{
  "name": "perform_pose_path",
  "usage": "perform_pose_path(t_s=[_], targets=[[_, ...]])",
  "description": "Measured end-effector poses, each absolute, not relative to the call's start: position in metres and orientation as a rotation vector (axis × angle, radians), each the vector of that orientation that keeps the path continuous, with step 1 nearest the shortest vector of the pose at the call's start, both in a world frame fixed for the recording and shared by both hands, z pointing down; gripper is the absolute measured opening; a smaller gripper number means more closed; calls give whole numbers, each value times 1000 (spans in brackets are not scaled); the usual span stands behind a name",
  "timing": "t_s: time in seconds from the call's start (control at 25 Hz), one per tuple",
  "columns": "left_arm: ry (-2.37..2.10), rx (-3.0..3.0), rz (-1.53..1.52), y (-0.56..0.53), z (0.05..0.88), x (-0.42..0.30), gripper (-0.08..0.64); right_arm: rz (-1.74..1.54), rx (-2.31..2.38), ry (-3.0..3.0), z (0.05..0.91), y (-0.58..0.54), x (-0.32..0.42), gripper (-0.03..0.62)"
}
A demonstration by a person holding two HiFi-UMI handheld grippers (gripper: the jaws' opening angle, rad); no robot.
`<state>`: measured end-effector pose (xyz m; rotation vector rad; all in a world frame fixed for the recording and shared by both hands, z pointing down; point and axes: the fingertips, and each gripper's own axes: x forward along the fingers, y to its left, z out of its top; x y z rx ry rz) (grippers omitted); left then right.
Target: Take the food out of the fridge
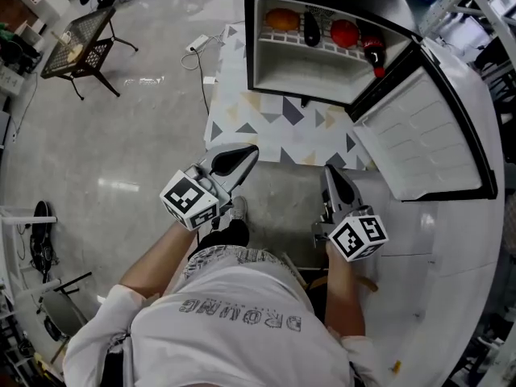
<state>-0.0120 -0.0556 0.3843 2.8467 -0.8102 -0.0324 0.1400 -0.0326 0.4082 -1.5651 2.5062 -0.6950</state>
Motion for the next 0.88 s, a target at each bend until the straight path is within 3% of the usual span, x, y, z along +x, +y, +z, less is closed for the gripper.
perform_pose_path(t_s=[0.88], targets=[[-710, 2879, -80, -192, 371, -61, 8, -617, -1685, 2471, 385, -161, 91, -9]])
